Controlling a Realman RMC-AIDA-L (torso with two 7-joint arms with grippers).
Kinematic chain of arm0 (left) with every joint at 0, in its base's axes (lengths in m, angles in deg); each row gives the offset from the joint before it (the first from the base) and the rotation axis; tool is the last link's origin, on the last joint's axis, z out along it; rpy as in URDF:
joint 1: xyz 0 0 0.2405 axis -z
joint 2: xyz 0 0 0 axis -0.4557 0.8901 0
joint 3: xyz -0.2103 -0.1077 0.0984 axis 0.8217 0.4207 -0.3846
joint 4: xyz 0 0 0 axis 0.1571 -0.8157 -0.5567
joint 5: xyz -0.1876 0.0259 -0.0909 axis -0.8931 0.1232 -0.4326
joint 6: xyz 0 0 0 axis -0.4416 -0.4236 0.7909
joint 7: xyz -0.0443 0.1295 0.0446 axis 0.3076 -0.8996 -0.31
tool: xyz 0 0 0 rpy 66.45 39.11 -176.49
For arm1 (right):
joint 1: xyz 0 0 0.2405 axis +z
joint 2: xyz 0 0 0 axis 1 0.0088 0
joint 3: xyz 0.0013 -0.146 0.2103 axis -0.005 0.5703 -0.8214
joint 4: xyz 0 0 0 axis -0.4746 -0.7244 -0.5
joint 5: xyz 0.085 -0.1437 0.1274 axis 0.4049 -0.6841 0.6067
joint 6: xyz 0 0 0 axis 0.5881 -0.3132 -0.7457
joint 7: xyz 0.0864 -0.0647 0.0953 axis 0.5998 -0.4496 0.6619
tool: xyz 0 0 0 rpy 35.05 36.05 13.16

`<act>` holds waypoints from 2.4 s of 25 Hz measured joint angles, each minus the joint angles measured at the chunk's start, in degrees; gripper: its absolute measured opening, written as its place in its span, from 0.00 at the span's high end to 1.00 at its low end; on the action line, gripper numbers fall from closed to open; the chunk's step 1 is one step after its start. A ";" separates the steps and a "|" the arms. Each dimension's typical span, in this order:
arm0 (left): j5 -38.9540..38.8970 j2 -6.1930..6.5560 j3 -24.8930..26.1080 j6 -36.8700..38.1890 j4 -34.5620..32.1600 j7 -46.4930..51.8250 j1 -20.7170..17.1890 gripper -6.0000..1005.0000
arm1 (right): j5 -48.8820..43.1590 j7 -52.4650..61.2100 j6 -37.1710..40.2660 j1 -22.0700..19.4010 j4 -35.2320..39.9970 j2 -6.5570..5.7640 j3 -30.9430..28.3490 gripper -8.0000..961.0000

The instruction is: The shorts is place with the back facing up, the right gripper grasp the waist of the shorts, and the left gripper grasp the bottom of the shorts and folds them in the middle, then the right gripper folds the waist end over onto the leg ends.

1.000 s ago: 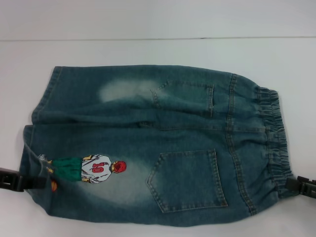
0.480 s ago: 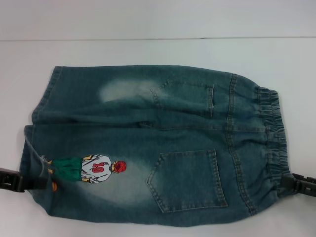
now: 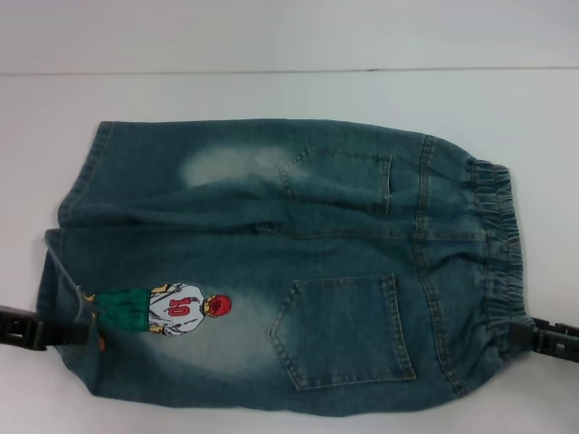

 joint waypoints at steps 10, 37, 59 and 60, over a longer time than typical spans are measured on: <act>0.00 -0.04 0.00 0.11 -0.16 -0.05 0.00 0.99 | -0.23 0.18 0.46 0.23 0.03 -0.06 0.43 0.05; 0.02 -0.04 -0.01 -0.18 0.72 -0.07 0.23 0.99 | -0.36 2.57 1.39 2.26 0.48 -0.66 4.69 0.06; -2.57 -0.04 -0.09 -0.59 1.70 -0.10 0.36 0.99 | 0.97 -2.86 2.79 2.09 0.79 -0.80 4.07 0.83; -2.84 -0.04 -0.09 -0.65 1.71 -0.10 0.38 0.99 | 1.31 -3.09 3.15 2.11 0.80 -0.78 3.93 0.86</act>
